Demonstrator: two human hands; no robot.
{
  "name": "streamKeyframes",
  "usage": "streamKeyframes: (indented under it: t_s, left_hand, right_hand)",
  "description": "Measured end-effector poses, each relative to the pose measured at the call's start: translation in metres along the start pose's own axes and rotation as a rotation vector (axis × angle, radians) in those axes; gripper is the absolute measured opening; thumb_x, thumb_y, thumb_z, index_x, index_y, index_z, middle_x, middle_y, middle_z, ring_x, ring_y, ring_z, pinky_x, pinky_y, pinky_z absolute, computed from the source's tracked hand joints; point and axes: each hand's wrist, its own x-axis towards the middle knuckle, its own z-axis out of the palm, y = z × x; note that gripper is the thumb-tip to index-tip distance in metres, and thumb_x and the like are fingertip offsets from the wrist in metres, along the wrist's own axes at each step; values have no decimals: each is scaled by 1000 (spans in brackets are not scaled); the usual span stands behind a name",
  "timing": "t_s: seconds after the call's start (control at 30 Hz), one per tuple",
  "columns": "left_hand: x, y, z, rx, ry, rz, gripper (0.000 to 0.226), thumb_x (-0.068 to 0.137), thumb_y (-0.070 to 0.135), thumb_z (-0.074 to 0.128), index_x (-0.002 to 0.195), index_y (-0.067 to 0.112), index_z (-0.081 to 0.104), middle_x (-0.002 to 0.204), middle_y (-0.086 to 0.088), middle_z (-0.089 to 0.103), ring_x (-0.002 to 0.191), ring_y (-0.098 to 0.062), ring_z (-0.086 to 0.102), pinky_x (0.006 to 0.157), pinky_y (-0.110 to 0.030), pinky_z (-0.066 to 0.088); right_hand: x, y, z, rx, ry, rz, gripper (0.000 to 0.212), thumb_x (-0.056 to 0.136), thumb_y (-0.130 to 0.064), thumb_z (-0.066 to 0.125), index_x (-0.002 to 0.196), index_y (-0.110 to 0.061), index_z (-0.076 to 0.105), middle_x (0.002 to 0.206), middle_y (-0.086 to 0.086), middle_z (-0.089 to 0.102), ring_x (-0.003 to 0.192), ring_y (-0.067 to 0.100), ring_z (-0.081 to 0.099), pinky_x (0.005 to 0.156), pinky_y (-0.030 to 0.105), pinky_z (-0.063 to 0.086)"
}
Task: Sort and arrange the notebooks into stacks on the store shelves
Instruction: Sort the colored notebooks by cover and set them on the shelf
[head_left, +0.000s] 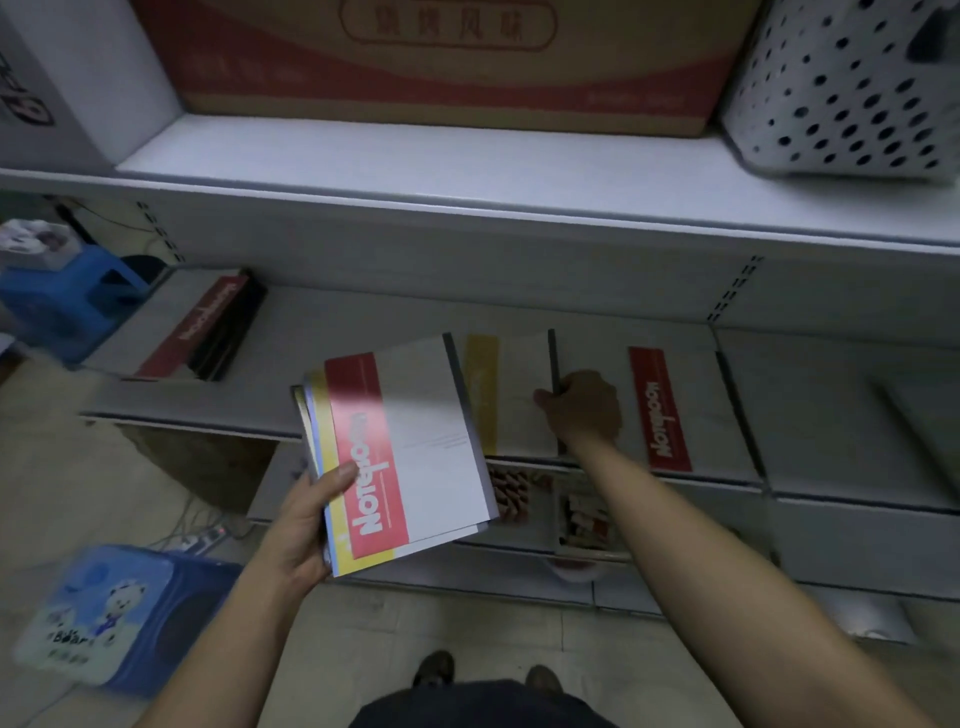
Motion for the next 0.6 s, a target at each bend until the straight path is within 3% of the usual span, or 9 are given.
streamKeyframes:
  t_s: [0.13, 0.2, 0.27, 0.37, 0.43, 0.5, 0.6]
  left_hand:
    - [16, 7, 10, 59, -27, -75, 54, 81, 13, 66, 133, 2, 60, 110, -24, 73, 81, -35, 77, 67, -50, 64]
    - [24, 5, 21, 84, -49, -98, 55, 80, 13, 68, 132, -1, 60, 103, -23, 75, 79, -34, 77, 65, -48, 64]
    - [29, 1, 39, 114, -93, -128, 57, 80, 13, 68, 134, -3, 59, 100, -22, 76, 78, -34, 77, 65, -47, 64]
    - [35, -10, 74, 178, -155, -162, 61, 78, 7, 78, 135, -3, 57, 98, -22, 76, 78, -34, 77, 63, -46, 63]
    - [37, -20, 98, 187, -191, -176, 69, 77, 9, 82, 139, -3, 54, 106, -26, 74, 83, -36, 77, 66, -47, 63]
    - [37, -30, 117, 186, -213, -181, 79, 72, 15, 89, 140, -3, 54, 115, -29, 72, 89, -38, 77, 70, -49, 63]
    - [36, -42, 135, 220, -223, -202, 87, 62, 20, 91, 138, -3, 56, 114, -30, 72, 88, -38, 77, 70, -49, 62]
  right_hand:
    - [-16, -2, -2, 111, 77, 11, 44, 88, -48, 70, 118, -17, 63, 115, 4, 62, 101, 24, 64, 73, 26, 44]
    - [-34, -1, -13, 334, 112, -67, 29, 95, -46, 62, 110, -22, 62, 101, -5, 63, 97, 18, 65, 68, 20, 42]
    - [-59, 1, -32, 525, 1, -160, 23, 95, -46, 62, 103, -24, 63, 93, -12, 66, 94, 12, 66, 68, 16, 46]
    - [-85, 26, -48, 480, -122, -283, 22, 89, -34, 73, 104, -24, 61, 91, -13, 68, 83, -4, 64, 70, 14, 50]
    - [-83, 50, -59, 476, -52, -211, 22, 90, -23, 72, 109, -20, 62, 93, -7, 69, 85, 0, 65, 75, 20, 52]
    - [-68, 75, -76, 592, -33, -77, 33, 92, -22, 70, 122, -11, 62, 107, 1, 72, 97, 15, 69, 85, 31, 56]
    - [-32, 118, -112, 676, 28, 71, 32, 92, -21, 71, 122, -10, 64, 113, 7, 71, 95, 22, 70, 72, 29, 56]
